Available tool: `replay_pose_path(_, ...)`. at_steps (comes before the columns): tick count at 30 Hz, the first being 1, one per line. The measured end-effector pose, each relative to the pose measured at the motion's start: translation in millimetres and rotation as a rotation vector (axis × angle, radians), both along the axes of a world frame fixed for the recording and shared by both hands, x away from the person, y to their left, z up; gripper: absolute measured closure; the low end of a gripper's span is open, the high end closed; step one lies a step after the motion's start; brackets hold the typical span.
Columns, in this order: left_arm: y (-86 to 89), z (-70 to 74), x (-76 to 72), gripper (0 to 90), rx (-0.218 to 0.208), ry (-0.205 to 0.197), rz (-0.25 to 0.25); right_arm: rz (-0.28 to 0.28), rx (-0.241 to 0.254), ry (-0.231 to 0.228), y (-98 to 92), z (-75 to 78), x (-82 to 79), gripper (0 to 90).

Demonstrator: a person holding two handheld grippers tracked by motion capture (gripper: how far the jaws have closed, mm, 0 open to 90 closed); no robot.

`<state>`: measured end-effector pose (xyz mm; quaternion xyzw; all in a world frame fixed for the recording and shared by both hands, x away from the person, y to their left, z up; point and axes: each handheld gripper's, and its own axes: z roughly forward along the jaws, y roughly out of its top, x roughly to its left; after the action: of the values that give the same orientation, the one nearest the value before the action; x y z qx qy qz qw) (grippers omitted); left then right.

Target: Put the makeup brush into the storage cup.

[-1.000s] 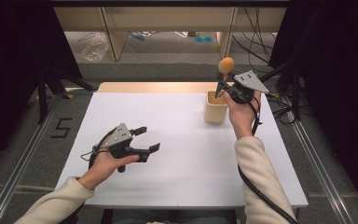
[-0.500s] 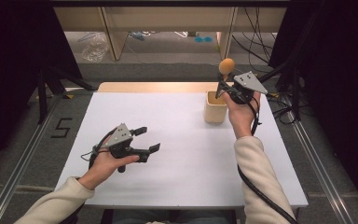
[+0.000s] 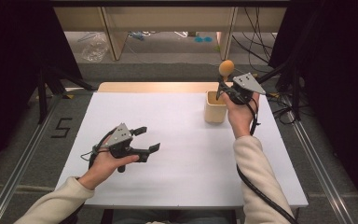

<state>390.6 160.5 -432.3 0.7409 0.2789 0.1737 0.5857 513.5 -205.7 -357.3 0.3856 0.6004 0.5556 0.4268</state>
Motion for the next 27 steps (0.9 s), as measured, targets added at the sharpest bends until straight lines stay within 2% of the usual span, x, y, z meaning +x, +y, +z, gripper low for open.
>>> replay_pose_path(8, 0.4, 0.0, 0.4, 17.7, 0.008, -0.006, -0.003, -0.005, -0.002, -0.005, -0.9, 0.5, 0.4, 63.0)
replay_pose_path(14, 0.4, 0.0, 0.4, 17.6, 0.007, -0.005, -0.002, -0.004, -0.006, 0.013, -1.5, -1.2, 1.5, 63.0)
replay_pose_path(16, 0.2, 0.0, 0.1, 17.7, 0.001, 0.000, -0.001, -0.012, -0.007, -0.001, -1.9, -1.9, 2.5, 63.0)
replay_pose_path(24, 0.3, 0.0, 0.4, 17.6, 0.007, -0.006, -0.002, -0.015, -0.015, -0.006, -2.7, -3.0, 4.2, 63.0)
replay_pose_path(27, 0.6, -0.1, 0.4, 17.7, 0.006, -0.004, -0.001, -0.014, -0.012, 0.006, -2.7, -2.9, 4.2, 63.0)
